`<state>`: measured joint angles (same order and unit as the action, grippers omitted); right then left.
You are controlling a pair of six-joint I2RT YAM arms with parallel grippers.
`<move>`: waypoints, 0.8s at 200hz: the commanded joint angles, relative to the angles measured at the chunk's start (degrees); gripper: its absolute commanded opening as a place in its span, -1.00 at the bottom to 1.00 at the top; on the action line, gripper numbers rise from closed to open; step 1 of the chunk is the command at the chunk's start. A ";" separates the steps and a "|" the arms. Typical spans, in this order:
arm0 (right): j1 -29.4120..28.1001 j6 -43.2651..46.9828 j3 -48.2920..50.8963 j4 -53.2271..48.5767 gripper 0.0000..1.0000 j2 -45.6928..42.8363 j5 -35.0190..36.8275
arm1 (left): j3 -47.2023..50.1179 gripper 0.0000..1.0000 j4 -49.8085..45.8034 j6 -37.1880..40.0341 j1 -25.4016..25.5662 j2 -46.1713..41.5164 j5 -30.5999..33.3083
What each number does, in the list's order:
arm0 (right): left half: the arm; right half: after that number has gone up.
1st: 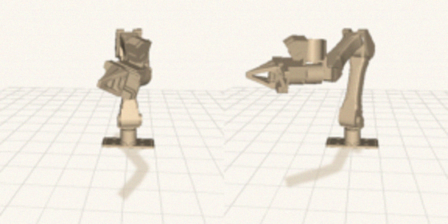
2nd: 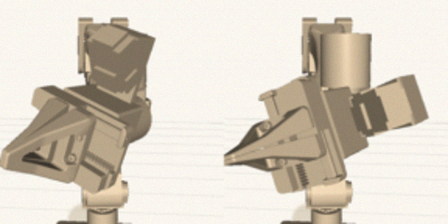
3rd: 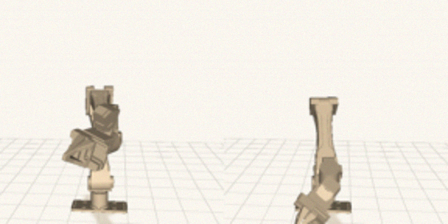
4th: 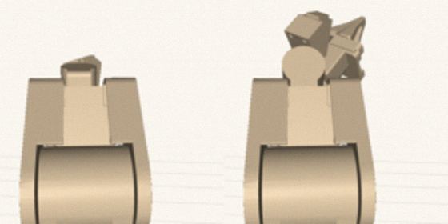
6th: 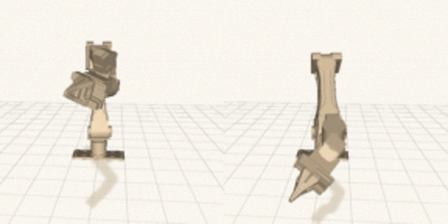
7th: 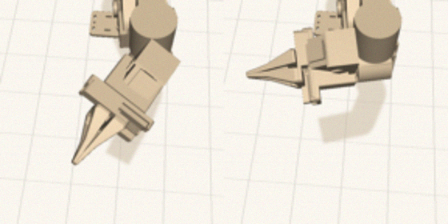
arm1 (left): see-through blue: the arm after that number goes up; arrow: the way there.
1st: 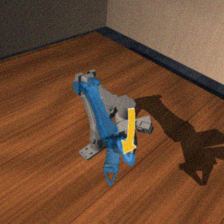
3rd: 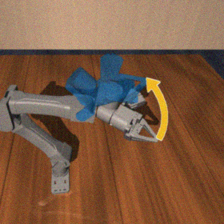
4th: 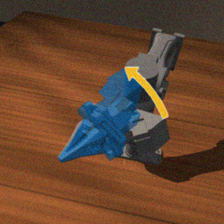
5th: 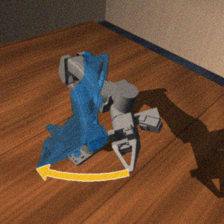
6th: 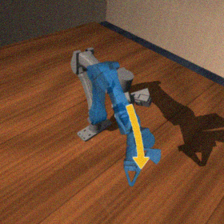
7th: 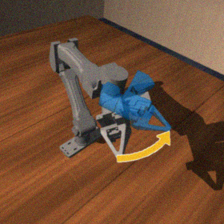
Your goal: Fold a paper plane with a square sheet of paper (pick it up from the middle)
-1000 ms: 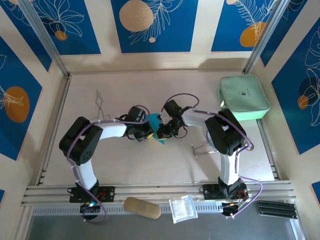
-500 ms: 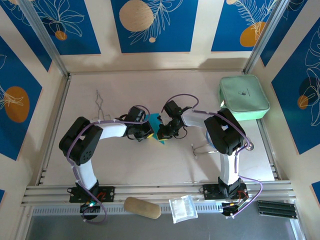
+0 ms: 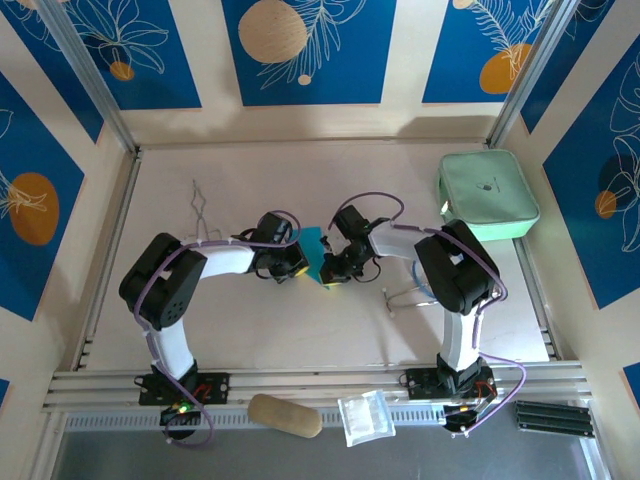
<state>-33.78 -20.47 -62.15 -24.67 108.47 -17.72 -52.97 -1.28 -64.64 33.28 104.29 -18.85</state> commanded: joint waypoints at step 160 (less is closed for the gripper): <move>-1.22 -1.62 -3.96 -1.06 -1.00 0.34 -0.22 | 0.68 -0.90 -6.29 0.17 0.13 2.85 1.56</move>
<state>-34.52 -21.08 -64.64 -25.34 106.13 -18.00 -53.39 -1.74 -64.62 33.28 104.40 -19.14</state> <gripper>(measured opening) 0.055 0.052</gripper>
